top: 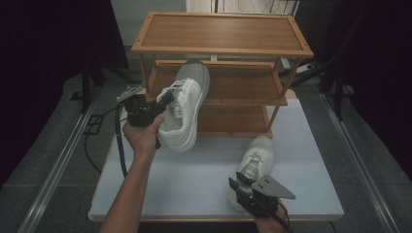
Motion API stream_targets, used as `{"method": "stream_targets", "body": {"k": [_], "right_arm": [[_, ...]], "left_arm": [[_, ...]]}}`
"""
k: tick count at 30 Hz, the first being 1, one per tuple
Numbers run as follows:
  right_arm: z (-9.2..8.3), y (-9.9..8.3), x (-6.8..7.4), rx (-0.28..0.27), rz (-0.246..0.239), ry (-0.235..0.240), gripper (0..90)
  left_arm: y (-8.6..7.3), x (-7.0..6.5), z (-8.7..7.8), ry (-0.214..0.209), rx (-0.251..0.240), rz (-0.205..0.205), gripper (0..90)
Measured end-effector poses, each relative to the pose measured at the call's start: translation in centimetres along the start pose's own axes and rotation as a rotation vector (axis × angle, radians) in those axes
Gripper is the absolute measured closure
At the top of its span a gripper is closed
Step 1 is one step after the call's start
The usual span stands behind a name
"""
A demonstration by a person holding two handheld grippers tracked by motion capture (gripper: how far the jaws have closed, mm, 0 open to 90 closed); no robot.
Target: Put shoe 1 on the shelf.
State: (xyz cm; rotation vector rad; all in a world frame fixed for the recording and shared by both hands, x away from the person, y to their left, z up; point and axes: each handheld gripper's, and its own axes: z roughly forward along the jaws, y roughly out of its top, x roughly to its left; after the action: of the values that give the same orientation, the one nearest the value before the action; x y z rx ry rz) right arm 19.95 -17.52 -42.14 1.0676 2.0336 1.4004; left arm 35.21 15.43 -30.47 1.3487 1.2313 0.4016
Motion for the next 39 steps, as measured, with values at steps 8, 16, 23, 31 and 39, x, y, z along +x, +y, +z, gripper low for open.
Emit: {"method": "stream_targets", "body": {"k": [8, 16, 23, 31, 39], "right_arm": [[-0.1, 0.0, -0.3, -0.008, 0.006, -0.011, 65.3], [-0.4, 0.0, -0.5, -0.018, 0.010, -0.019, 65.3], [-0.5, 0.1, -0.7, -0.019, 0.011, -0.019, 65.3], [-0.6, 0.1, -0.7, -0.023, 0.014, -0.022, 65.3], [-0.8, 0.2, -0.9, -0.030, 0.017, -0.027, 65.3]], "left_arm": [[1.1, -0.7, 2.5, 0.009, -0.006, -0.001, 83.7], [1.4, -1.2, 4.3, 0.038, 0.001, -0.007, 83.6], [2.0, -1.4, 5.9, 0.059, 0.013, -0.012, 83.5], [2.4, -1.7, 7.3, 0.083, -0.006, -0.026, 83.4], [2.7, -2.2, 8.5, 0.114, -0.025, -0.027, 83.3]]}}
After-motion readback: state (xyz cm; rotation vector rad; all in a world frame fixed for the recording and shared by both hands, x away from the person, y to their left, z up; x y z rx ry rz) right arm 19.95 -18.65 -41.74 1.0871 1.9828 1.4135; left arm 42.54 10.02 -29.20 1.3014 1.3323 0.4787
